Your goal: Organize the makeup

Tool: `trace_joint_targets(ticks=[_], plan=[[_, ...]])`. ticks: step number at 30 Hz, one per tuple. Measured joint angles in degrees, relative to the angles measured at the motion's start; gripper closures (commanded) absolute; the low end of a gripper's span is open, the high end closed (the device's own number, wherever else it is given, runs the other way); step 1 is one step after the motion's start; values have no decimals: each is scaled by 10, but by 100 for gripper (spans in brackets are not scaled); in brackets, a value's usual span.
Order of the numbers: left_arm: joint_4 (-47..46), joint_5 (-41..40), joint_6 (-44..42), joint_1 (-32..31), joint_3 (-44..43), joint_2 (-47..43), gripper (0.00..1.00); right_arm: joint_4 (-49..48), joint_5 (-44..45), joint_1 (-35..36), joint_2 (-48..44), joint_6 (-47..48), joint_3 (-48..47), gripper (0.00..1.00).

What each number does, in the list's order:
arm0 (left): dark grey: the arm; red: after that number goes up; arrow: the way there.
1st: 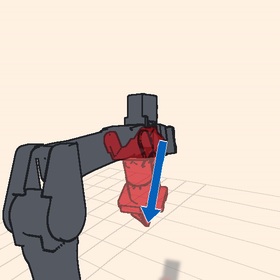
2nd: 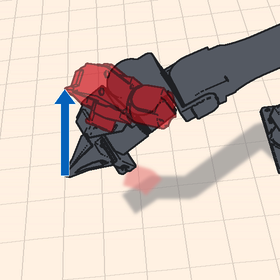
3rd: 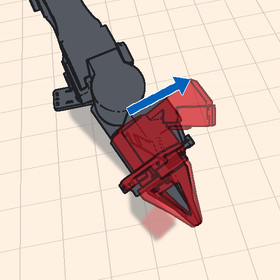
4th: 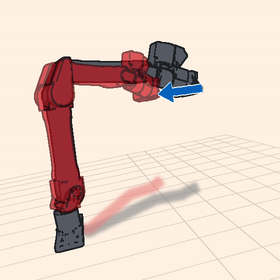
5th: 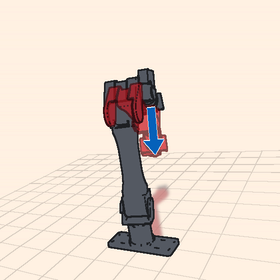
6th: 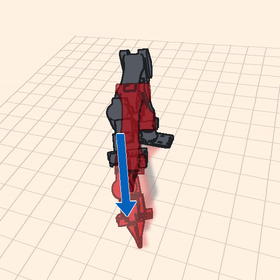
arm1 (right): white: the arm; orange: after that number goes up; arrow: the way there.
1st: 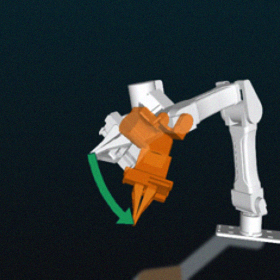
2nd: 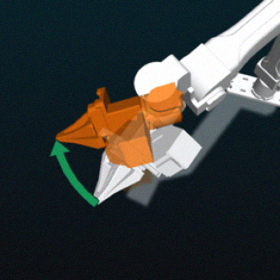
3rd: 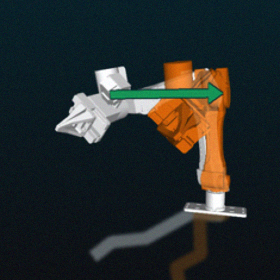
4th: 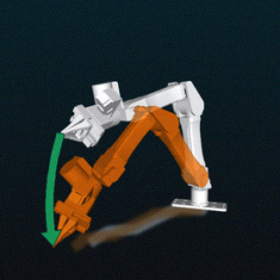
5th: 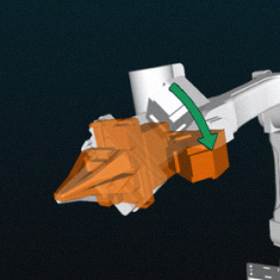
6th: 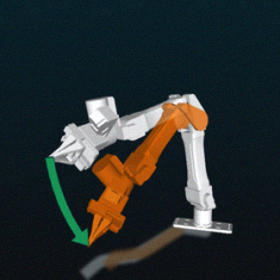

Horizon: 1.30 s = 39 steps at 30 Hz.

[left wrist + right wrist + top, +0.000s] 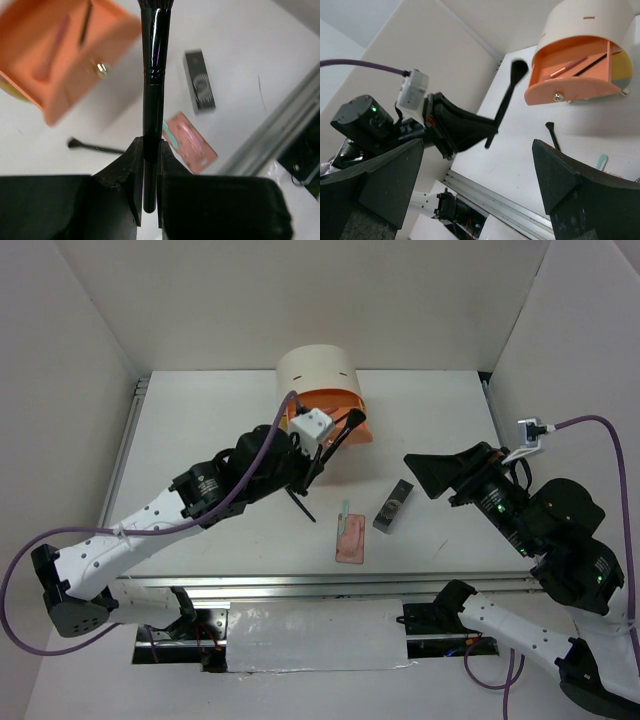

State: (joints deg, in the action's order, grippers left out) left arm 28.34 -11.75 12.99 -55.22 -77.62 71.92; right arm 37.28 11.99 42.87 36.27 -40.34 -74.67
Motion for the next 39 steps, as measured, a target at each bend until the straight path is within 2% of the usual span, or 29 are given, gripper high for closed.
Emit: trace_joint_targets(ticks=[4, 11, 15, 20, 29, 39], plan=[[-17, -26, -86, 17, -79, 39, 100, 0, 2, 0, 2, 7, -23, 3], [-59, -13, -226, 116, -152, 154, 100, 12, -3, 0, 2, 9, -34, 4], [-74, -10, -278, 158, -214, 221, 100, 18, -8, 0, 0, 8, -34, 4], [-90, 6, -300, 180, -295, 295, 100, 31, -8, 0, -11, 8, -34, 4], [-102, 50, -290, 186, -265, 304, 100, 43, -2, 0, -15, 10, -34, 3], [-134, 61, -236, 186, -159, 297, 98, 43, 7, 0, -11, 17, -34, 3]])
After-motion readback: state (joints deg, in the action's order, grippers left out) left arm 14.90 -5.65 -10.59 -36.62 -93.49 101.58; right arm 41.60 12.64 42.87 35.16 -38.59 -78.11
